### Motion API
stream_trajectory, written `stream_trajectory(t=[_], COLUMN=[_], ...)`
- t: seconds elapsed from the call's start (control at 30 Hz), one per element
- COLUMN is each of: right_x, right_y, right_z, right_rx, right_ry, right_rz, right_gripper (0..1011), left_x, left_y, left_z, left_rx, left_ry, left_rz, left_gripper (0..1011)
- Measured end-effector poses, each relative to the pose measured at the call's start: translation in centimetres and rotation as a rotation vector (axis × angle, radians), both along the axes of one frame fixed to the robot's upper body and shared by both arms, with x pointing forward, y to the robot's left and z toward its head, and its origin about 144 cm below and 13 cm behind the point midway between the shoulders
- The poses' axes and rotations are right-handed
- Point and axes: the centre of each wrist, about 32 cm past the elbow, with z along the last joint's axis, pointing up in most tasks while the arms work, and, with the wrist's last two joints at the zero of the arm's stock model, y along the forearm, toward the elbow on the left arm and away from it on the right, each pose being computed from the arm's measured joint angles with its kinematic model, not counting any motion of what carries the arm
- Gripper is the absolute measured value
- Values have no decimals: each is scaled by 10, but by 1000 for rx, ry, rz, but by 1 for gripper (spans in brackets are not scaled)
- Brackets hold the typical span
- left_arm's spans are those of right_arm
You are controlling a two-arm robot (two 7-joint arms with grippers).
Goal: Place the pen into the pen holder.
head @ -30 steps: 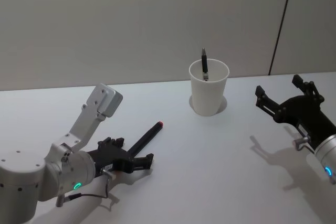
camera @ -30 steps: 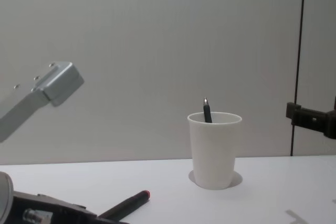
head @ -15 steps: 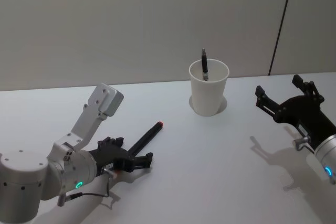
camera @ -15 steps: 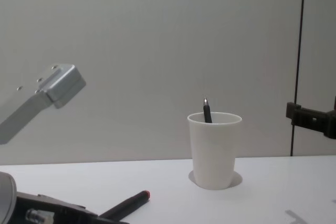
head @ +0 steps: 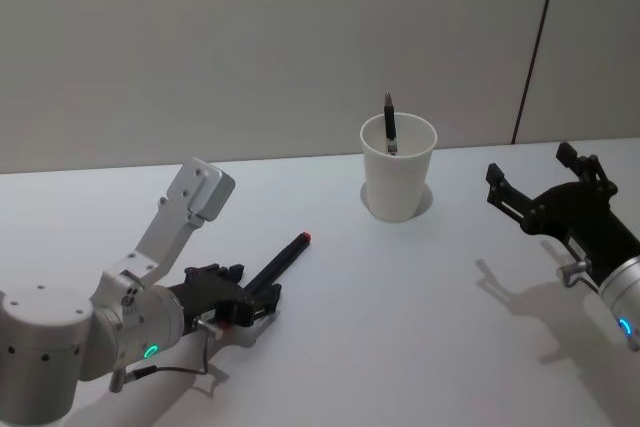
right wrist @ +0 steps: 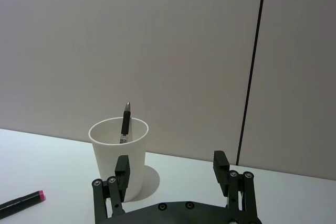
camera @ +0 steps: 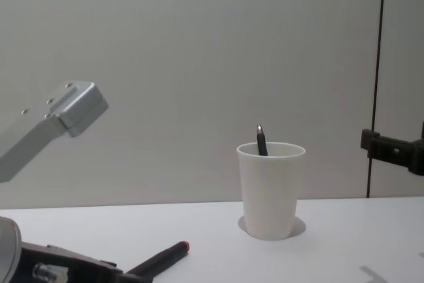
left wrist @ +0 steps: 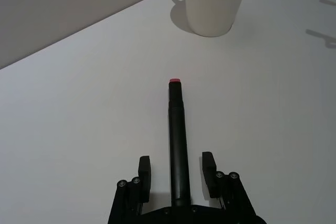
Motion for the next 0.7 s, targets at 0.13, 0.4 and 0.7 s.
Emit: stream_trajectory(t=[0.13, 0.4, 0.7], right_x=[0, 0, 0], right_y=[0, 0, 0], right_z=[0, 0, 0], right_rx=[0, 0, 0], right_ry=[0, 0, 0], right_rz=[0, 0, 0], right_gripper=[1001, 1001, 1001], left_x=[0, 0, 0], left_y=[0, 0, 0], left_z=[0, 0, -1], left_rx=[0, -1, -2], left_ry=[1, 4, 4], left_rz=[0, 0, 0], left_gripper=[511, 254, 180])
